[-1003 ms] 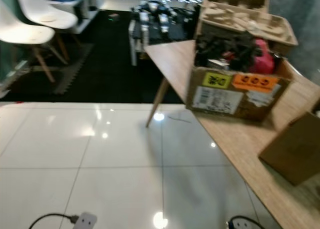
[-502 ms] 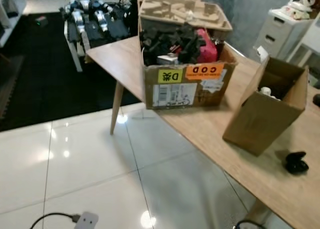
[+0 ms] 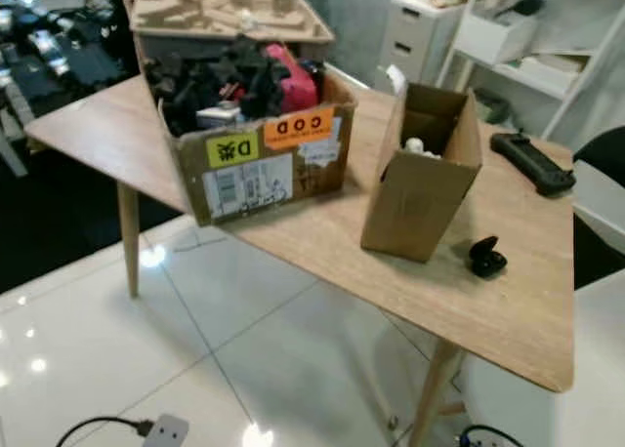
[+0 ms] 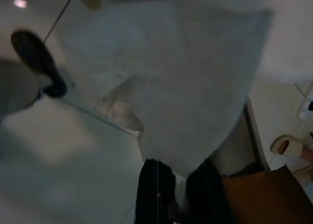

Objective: Picking trash to rubbish bin

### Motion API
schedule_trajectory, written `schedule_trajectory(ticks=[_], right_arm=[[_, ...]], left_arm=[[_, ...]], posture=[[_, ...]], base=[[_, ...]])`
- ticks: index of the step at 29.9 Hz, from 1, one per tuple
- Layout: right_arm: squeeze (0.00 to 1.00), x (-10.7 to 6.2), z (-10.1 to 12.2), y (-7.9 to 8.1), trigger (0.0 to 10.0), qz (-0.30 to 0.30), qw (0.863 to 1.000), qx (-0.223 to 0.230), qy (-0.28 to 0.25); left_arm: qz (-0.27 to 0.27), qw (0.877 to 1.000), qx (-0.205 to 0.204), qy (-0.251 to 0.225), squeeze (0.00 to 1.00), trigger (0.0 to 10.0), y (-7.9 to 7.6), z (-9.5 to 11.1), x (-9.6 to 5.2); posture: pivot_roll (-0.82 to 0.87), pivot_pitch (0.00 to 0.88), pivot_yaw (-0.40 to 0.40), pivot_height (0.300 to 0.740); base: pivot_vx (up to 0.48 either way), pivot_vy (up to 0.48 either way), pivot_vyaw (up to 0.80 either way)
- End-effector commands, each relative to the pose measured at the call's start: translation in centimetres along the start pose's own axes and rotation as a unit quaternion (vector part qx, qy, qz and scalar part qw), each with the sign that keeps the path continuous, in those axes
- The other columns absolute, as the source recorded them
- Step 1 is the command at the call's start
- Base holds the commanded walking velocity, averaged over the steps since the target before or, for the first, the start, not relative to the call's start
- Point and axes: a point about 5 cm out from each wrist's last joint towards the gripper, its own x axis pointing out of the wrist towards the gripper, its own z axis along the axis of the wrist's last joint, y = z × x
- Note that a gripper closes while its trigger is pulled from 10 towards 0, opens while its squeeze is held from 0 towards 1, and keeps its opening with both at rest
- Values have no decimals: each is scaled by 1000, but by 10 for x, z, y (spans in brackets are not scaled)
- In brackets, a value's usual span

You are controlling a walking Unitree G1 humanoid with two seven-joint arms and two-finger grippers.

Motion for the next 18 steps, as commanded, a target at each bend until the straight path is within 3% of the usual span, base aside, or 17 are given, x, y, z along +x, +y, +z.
schedule_trajectory(ticks=[1,18], right_arm=[[0,0,-10,4,10000,3,1000,4,16],[0,0,-11,1,10000,-1,1000,9,15]], left_arm=[[-29,996,11,87,0,10000,-15,-45,-7],[-26,996,9,82,0,10000,-15,-41,-6]], posture=[[50,94,-46,740],[48,91,-49,740]], base=[[0,0,-800],[0,0,-800]])
